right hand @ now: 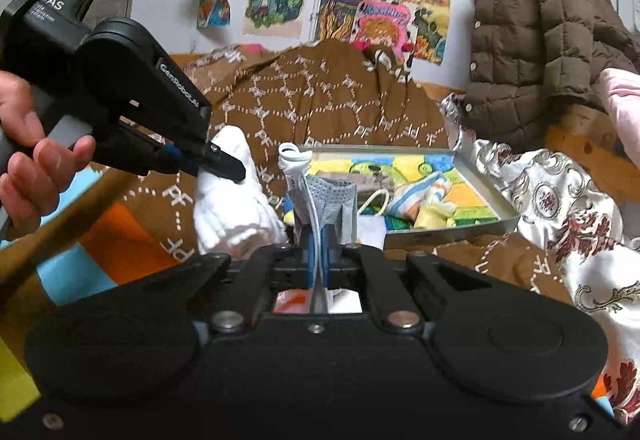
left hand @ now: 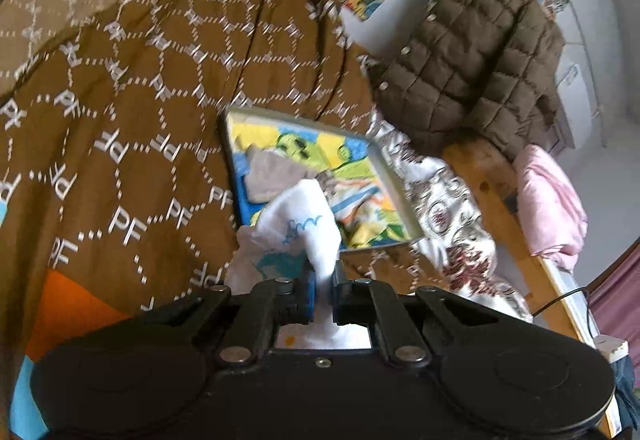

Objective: Organize soft objects
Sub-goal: 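Carry the grey mask and white sock over to the cartoon tray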

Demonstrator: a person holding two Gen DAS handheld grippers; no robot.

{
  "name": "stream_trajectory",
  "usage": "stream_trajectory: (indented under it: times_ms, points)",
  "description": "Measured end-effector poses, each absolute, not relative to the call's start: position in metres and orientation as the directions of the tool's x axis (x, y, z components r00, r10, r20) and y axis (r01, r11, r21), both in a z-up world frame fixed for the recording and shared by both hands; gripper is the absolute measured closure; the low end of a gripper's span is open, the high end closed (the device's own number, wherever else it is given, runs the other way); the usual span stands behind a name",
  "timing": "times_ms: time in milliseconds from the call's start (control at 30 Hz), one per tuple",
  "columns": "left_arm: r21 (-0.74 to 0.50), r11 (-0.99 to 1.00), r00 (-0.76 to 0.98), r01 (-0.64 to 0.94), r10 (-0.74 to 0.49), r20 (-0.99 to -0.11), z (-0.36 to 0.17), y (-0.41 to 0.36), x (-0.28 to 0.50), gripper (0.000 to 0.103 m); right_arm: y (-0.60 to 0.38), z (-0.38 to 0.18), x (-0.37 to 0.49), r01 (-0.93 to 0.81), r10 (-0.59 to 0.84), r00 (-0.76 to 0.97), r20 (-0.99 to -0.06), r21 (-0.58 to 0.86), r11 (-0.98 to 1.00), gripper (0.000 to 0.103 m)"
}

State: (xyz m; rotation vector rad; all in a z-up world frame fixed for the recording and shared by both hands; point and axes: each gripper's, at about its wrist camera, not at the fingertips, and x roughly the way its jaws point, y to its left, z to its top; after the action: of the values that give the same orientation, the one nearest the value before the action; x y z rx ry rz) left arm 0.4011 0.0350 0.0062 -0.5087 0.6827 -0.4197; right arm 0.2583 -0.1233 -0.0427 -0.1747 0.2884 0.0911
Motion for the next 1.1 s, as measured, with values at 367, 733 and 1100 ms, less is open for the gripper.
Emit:
stream_trajectory:
  times_ms: [367,733,1100]
  points:
    - [-0.567,0.775,0.745,0.278,-0.547,-0.382,0.043,0.033,0.386,0.096,-0.135,-0.012,0.231,-0.076,0.053,0.982,-0.181,-0.119,0.99,0.103]
    - [-0.53,0.794,0.783,0.299,-0.521,-0.34,0.068,0.009,0.471,0.096,-0.165,0.018,0.281,-0.062,0.043,0.986,-0.161,-0.112,0.992,0.103]
    - [-0.488,0.812,0.783,0.32,-0.517,-0.346,0.035,-0.03,0.578,0.096,-0.173,0.023,0.428,-0.105,0.066,0.95,-0.305,-0.115,0.988,0.103]
